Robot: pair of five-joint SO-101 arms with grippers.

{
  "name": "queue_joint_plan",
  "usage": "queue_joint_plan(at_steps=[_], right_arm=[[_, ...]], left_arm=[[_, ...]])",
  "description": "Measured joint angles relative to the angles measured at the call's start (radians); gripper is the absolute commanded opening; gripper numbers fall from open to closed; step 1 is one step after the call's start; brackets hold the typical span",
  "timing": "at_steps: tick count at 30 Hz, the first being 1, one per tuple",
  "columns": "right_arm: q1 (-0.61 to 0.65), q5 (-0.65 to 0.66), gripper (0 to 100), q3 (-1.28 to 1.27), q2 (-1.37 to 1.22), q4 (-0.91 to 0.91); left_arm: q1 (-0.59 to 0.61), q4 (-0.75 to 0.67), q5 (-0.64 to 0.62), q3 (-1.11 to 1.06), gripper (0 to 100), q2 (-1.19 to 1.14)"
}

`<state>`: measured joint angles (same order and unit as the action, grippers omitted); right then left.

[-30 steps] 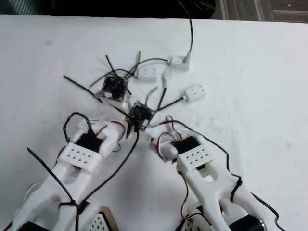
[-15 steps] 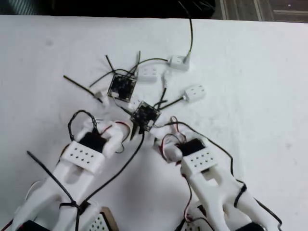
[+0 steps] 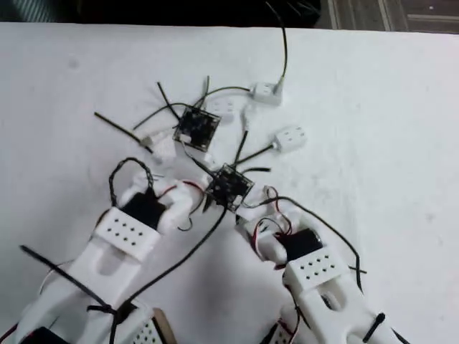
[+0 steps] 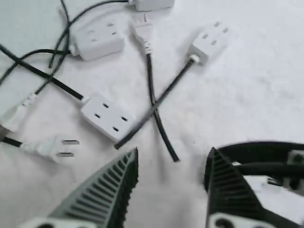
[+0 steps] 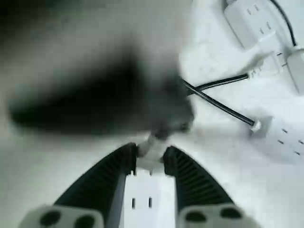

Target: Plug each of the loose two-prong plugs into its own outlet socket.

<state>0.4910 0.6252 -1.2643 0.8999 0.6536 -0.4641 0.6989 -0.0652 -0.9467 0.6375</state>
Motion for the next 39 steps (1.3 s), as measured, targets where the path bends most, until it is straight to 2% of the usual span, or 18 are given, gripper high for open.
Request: queue_joint_plan(at_steps=[7,16,28,39], right_arm=[[-0.002,0.0,1.8,0.0,0.011,0.0],[-0.025,0.005,1.8,0.003,0.021,0.051],[-0.072,0.005,1.7,0.063,0.009,0.187],[-0.025,0.006,1.7,0.064,0.009,0.17]], left_arm=[[-0.026,0.011,-0.002,0.0,24,0.0],[-0.025,0.123,-0.003,0.052,24,-0.002],[0.213,0.135,0.003,0.075,24,0.095],[0.235,0.078,0.003,-0.081,24,0.282]])
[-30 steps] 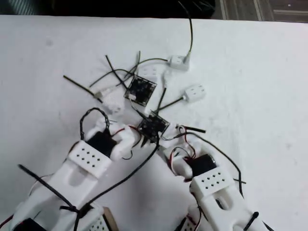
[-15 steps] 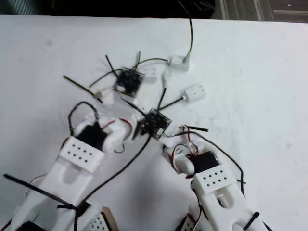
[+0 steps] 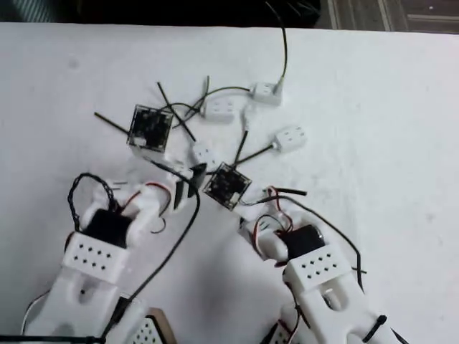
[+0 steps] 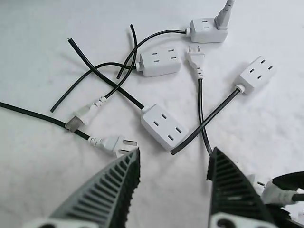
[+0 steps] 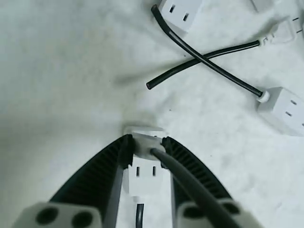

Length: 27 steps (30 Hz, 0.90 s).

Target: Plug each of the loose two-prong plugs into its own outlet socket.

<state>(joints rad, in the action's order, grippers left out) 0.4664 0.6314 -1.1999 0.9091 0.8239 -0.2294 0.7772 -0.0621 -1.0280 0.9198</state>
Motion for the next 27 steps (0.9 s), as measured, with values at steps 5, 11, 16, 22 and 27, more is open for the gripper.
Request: queue_joint_plan(at_steps=[5,11,16,22,27], right_arm=[[0.005,0.0,1.7,0.0,0.0,-0.008],[0.005,0.0,1.7,0.0,-0.044,-0.064],[-0.003,-0.005,1.7,0.021,-0.123,-0.089],[-0.006,-0.005,1.7,0.026,-0.101,-0.054],[-0.006,-0.002,1.7,0.026,-0.092,-0.037]], left_arm=[[0.0,-0.006,0.0,-0.034,24,0.063],[0.0,-0.006,0.0,-0.048,24,0.089],[0.0,-0.006,0.0,-0.048,24,0.089],[0.0,-0.006,0.0,-0.048,24,0.089],[0.0,-0.006,0.0,-0.048,24,0.089]])
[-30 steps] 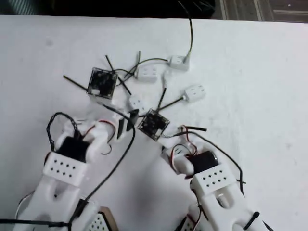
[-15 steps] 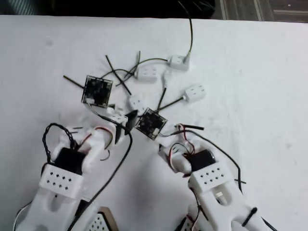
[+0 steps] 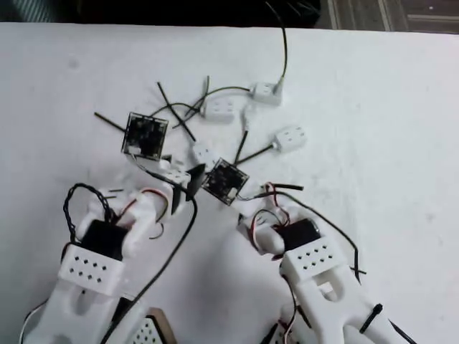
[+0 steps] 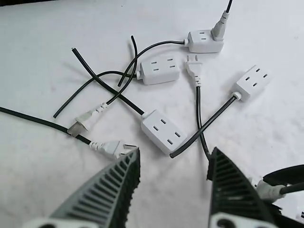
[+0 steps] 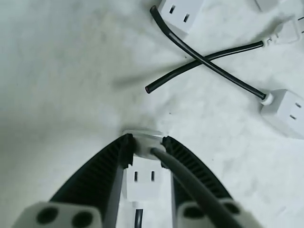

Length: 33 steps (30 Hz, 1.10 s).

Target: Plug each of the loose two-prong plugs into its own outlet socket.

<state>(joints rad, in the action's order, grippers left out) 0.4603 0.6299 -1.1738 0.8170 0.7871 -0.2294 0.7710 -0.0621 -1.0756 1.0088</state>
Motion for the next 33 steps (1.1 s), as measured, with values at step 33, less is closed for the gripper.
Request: queue_joint_plan(at_steps=[33], right_arm=[[-0.005,-0.061,1.7,0.017,-0.071,-0.017]], left_arm=[[0.0,0.0,0.0,0.0,24,0.0]])
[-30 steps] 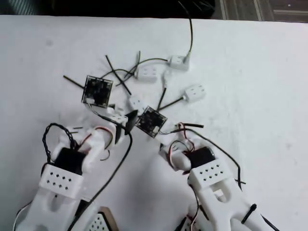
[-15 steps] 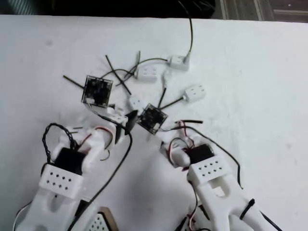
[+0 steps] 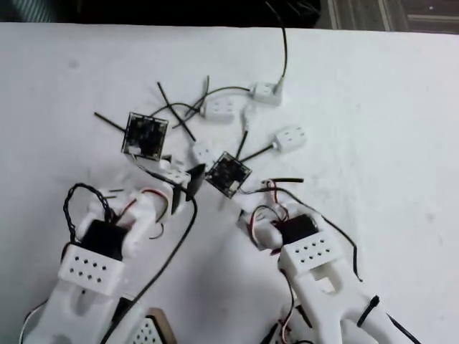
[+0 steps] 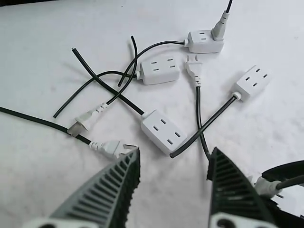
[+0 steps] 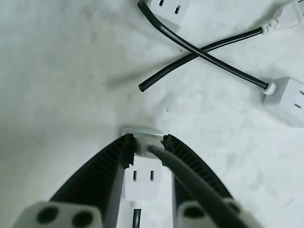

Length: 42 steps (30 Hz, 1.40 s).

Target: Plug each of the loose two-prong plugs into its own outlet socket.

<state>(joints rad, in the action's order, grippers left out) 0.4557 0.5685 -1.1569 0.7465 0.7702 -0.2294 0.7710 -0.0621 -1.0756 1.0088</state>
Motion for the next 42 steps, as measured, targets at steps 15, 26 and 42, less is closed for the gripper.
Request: queue_joint_plan(at_steps=[15,26,42], right_arm=[[-0.021,0.0,1.7,0.054,-0.149,0.005],[-0.075,-0.003,1.7,0.127,-0.196,0.153],[-0.117,0.028,1.7,0.127,-0.196,0.186]], left_arm=[[0.018,0.0,0.0,0.0,24,0.0],[0.043,0.0,0.0,0.0,24,0.0],[0.043,0.0,0.0,0.0,24,0.0]])
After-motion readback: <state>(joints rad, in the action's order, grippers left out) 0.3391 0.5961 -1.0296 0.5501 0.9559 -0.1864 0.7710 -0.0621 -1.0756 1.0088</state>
